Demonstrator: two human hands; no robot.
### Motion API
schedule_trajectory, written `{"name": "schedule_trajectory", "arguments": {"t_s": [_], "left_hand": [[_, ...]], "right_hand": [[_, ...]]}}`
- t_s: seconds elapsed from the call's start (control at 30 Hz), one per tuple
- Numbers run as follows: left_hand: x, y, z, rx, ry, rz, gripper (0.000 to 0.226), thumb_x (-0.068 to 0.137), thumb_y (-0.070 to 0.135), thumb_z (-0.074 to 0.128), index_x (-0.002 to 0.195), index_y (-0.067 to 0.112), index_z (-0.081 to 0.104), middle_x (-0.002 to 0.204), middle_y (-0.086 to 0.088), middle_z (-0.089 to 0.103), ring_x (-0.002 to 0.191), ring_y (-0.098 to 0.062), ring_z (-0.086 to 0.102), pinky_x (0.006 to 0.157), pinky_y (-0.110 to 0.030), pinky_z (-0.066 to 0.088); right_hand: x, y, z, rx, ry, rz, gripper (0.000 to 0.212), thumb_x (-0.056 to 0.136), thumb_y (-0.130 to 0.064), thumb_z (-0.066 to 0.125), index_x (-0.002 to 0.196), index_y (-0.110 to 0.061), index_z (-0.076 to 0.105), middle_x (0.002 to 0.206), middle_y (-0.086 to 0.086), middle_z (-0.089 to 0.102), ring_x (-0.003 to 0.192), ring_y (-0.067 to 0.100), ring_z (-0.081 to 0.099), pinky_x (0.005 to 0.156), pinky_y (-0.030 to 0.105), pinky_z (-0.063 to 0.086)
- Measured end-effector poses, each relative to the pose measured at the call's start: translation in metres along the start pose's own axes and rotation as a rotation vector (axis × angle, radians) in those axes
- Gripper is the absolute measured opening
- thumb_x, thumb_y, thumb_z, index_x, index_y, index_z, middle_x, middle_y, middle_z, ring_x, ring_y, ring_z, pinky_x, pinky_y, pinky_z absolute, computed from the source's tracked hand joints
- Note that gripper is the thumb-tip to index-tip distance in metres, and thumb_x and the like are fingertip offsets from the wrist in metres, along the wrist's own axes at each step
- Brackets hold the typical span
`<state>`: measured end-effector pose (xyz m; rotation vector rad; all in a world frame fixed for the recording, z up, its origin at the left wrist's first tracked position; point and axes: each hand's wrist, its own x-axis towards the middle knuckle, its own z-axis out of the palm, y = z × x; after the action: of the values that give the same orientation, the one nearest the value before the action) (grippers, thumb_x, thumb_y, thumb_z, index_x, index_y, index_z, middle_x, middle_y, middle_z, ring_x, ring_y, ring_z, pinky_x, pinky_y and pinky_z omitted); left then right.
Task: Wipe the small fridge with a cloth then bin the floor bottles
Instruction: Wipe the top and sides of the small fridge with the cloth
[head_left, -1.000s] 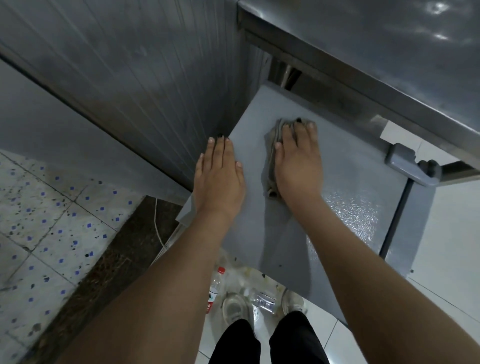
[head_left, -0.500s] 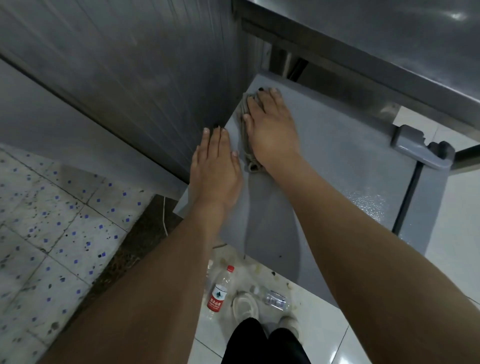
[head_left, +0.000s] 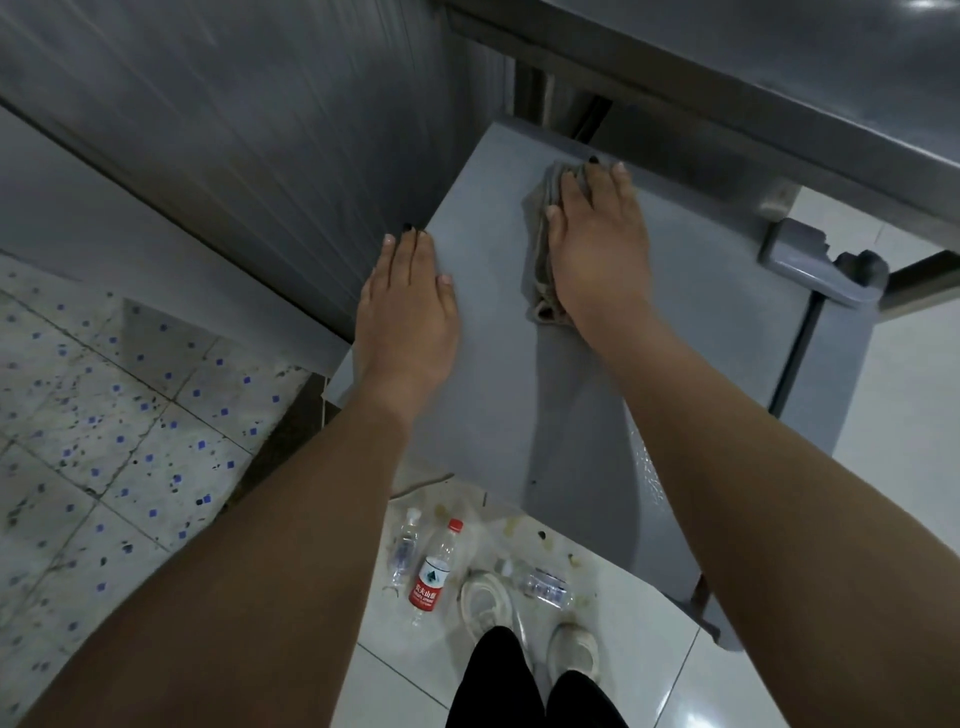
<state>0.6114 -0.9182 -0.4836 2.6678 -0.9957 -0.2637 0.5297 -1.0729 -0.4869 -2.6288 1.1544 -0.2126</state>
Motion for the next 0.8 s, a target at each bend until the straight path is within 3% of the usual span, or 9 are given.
{"name": "schedule_trajectory", "arguments": {"t_s": [0.1,0.17,0.4,0.6,0.7,0.8], "left_hand": [[-0.001,0.002,0.0,-0.007,0.007,-0.012,0.048,0.101,0.025,0.024,0.147,0.01,0.02,0.155,-0.004,0.02,0.144,-0.018,0.011,0.116,-0.034,0.013],[-0.002,0.003,0.0,-0.005,0.012,-0.013,0.048,0.101,0.025,0.024,0.147,0.01,0.02,0.155,-0.005,0.02,0.144,-0.019,0.012,0.115,-0.033,0.013],[-0.007,0.004,0.0,0.003,0.032,0.007,0.048,0.101,0.024,0.025,0.146,0.008,0.022,0.154,-0.008,0.022,0.143,-0.021,0.017,0.115,-0.035,0.016],[0.0,0.001,0.0,0.031,0.011,0.046,0.05,0.1,0.024,0.024,0.146,0.005,0.019,0.155,-0.012,0.02,0.143,-0.024,0.017,0.116,-0.038,0.016],[-0.003,-0.001,0.001,0.046,0.003,0.077,0.052,0.1,0.026,0.023,0.147,0.004,0.016,0.155,-0.013,0.017,0.143,-0.024,0.015,0.117,-0.037,0.014],[-0.005,-0.004,0.001,0.029,-0.01,0.122,0.053,0.1,0.027,0.023,0.147,0.003,0.014,0.156,-0.013,0.013,0.144,-0.024,0.01,0.117,-0.036,0.01]], "right_hand": [[-0.02,0.006,0.001,-0.025,0.049,0.02,0.052,0.1,-0.032,0.018,0.143,-0.006,0.033,0.151,0.016,0.028,0.143,0.032,0.015,0.118,0.037,0.011],[-0.036,0.006,0.001,0.025,0.104,0.04,0.05,0.099,-0.029,0.023,0.139,-0.004,0.039,0.148,0.018,0.033,0.141,0.035,0.019,0.117,0.04,0.014],[-0.071,-0.01,-0.002,0.041,0.059,0.08,0.046,0.101,-0.026,0.029,0.144,-0.01,0.03,0.154,0.012,0.023,0.144,0.029,0.008,0.116,0.036,0.004],[-0.079,-0.039,0.003,0.056,0.027,-0.048,0.048,0.1,-0.029,0.033,0.144,-0.011,0.032,0.153,0.01,0.026,0.144,0.026,0.01,0.116,0.034,0.004],[-0.071,-0.046,0.004,0.066,0.034,-0.11,0.046,0.097,-0.03,0.035,0.135,-0.008,0.047,0.144,0.014,0.042,0.139,0.03,0.027,0.115,0.037,0.018],[-0.065,-0.048,0.011,0.113,0.092,-0.051,0.05,0.091,-0.033,0.033,0.122,-0.004,0.06,0.129,0.018,0.056,0.129,0.036,0.043,0.107,0.045,0.036]]}}
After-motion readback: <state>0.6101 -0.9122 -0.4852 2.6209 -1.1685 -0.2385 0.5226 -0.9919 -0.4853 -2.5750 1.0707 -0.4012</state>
